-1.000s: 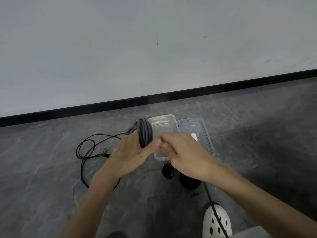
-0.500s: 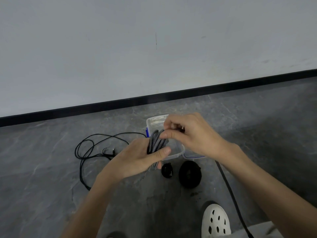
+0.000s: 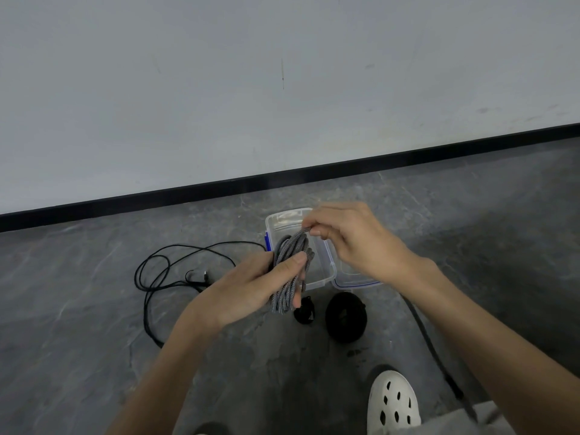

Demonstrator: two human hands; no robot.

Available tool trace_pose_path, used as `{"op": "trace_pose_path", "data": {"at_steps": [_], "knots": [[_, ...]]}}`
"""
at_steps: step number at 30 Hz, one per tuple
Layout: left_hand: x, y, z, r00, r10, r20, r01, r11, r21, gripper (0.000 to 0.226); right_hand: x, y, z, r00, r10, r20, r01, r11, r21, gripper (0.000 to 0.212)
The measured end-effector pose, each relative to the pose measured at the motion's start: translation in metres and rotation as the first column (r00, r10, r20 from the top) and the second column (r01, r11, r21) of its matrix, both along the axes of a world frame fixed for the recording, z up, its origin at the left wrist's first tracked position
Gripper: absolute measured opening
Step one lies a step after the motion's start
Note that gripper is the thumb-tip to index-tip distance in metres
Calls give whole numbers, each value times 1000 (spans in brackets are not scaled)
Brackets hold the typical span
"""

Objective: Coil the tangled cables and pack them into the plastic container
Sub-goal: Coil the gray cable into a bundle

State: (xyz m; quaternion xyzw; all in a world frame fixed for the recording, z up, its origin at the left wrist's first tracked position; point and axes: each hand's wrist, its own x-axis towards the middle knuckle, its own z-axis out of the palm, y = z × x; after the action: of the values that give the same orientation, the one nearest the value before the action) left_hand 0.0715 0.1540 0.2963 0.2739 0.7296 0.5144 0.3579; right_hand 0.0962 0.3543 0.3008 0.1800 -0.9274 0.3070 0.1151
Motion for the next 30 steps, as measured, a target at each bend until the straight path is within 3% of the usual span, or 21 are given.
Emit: {"op": "trace_pose_path", "data": {"at_steps": [8,17,23,27,30], "knots": [[-1,-3,-2,985,20,170,-56,976,210,44,-2,-3,-2,998,-53,-43,52,998,-18,19],[-12,-9,-5,965,45,260,-175,846,504,38,0,-11,-7,983,-137,124,148,985,-89,23],[-12,-8,-2,930,128,345,-303,799,520,38,1,-19,-5,937,-127,324,202,956,-210,22],[-15,-7,2,861,226,455,-467,705,534,20,5,-23,-1,822,-46,567,277,903,-329,15],[-16,-5,3,826,300,477,-539,666,516,23,7,-33,7,771,14,637,342,833,-434,17]]}}
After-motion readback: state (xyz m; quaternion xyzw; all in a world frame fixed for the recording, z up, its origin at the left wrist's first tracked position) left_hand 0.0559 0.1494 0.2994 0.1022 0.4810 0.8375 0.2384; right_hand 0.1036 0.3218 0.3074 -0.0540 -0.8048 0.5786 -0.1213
